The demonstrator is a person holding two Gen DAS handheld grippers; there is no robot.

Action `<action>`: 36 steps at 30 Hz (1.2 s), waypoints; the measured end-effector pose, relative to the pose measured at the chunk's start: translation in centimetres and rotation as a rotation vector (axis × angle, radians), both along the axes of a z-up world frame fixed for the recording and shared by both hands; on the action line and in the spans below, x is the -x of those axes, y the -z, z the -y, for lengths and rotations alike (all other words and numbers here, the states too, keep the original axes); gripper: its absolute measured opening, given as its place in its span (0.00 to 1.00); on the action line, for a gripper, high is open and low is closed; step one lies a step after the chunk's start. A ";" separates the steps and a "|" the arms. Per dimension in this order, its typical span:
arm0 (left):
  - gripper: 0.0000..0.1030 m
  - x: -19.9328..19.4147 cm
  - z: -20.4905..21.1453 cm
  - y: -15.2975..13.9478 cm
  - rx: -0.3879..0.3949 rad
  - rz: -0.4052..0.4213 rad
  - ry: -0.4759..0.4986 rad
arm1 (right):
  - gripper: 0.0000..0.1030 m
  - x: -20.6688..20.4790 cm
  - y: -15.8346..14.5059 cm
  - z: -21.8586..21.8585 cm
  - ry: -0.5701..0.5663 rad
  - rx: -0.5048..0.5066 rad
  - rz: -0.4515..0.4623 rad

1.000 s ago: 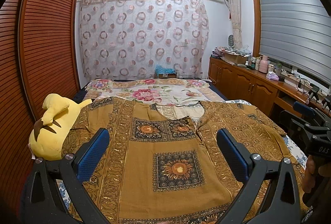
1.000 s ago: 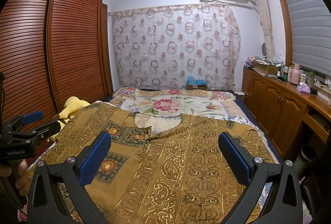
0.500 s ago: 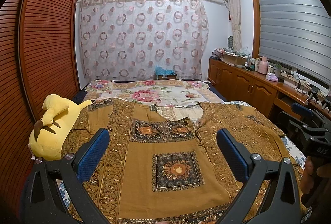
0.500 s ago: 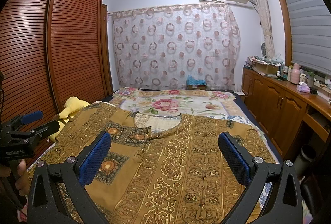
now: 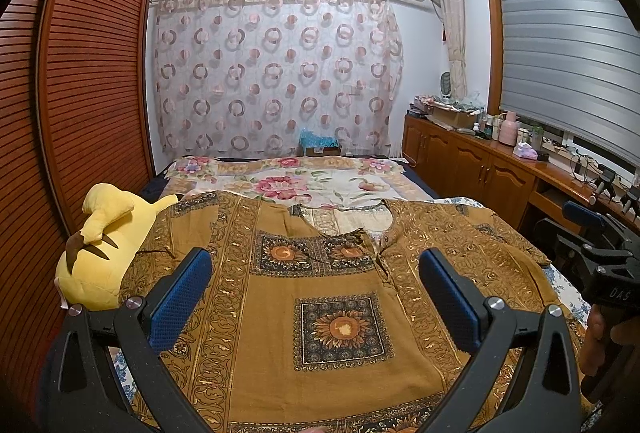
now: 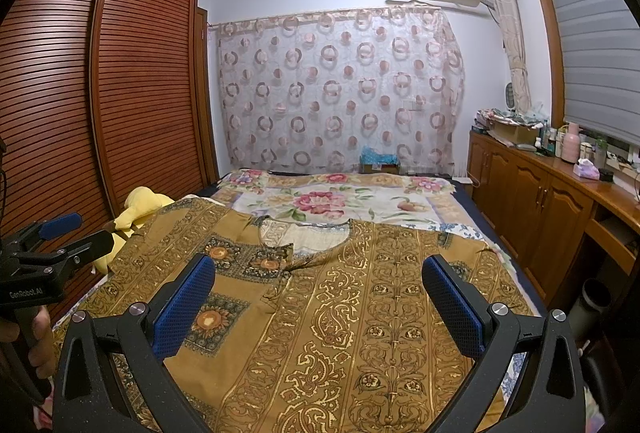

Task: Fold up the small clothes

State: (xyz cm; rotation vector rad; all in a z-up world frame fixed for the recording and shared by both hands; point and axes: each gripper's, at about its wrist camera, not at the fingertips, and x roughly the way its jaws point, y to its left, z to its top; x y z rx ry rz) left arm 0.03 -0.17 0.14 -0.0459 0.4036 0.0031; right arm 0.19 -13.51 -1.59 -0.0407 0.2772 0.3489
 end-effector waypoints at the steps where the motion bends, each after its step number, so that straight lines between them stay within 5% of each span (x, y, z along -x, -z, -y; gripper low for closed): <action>1: 1.00 0.0 0.0 0.0 0.000 0.000 0.000 | 1.00 0.0 0.0 0.0 0.000 0.000 0.000; 24: 1.00 0.3 -0.1 -1.2 -0.004 -0.010 -0.015 | 1.00 -0.2 0.3 0.1 -0.009 -0.001 -0.015; 36: 1.00 -1.1 -4.6 2.2 0.001 -0.084 -0.048 | 1.00 -2.6 1.3 -1.5 -0.083 0.034 -0.099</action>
